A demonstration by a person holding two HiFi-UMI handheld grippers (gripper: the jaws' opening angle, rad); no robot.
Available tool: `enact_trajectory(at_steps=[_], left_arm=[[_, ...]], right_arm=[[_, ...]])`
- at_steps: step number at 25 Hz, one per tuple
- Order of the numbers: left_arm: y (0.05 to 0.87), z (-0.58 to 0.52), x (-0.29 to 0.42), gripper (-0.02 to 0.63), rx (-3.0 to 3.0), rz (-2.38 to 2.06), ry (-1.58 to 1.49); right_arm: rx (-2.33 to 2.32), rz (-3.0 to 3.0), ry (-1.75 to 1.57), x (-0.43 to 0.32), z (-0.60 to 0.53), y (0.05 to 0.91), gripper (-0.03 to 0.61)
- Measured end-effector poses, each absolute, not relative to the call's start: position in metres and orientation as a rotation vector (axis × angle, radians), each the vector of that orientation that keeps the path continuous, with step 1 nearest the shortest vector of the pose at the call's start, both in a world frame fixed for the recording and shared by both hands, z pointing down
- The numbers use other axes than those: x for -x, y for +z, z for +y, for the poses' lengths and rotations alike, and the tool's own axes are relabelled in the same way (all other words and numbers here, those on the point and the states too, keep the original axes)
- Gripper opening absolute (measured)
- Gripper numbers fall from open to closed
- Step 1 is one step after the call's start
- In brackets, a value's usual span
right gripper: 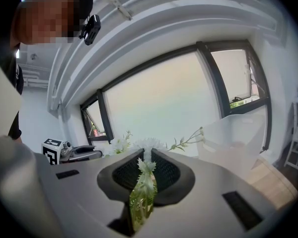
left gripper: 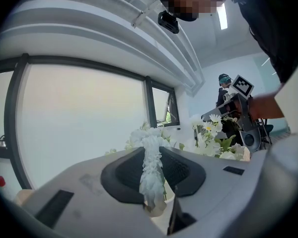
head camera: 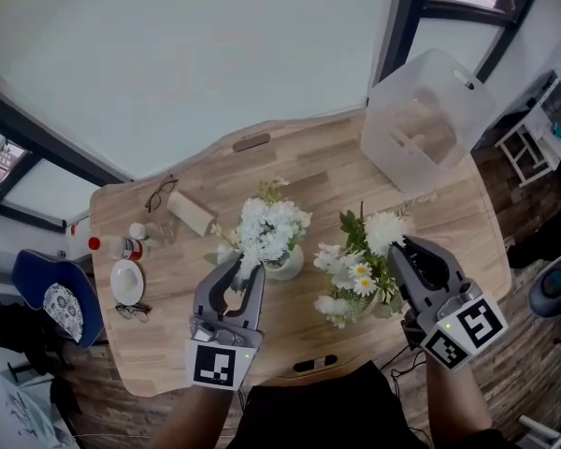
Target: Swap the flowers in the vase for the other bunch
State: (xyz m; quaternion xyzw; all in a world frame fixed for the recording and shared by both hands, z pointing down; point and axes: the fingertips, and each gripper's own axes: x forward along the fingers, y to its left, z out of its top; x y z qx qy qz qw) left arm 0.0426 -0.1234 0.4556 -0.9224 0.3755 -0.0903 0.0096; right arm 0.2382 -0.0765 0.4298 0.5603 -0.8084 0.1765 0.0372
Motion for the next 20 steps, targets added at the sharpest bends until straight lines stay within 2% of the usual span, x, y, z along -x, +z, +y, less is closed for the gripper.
enact_trajectory(at_steps=[20], left_arm=[[0.481, -0.12, -0.047, 0.086, 2.902, 1.164, -0.316]], right_arm=[[-1.675, -2.473, 0.551, -0.232, -0.081, 0.438, 0.064]])
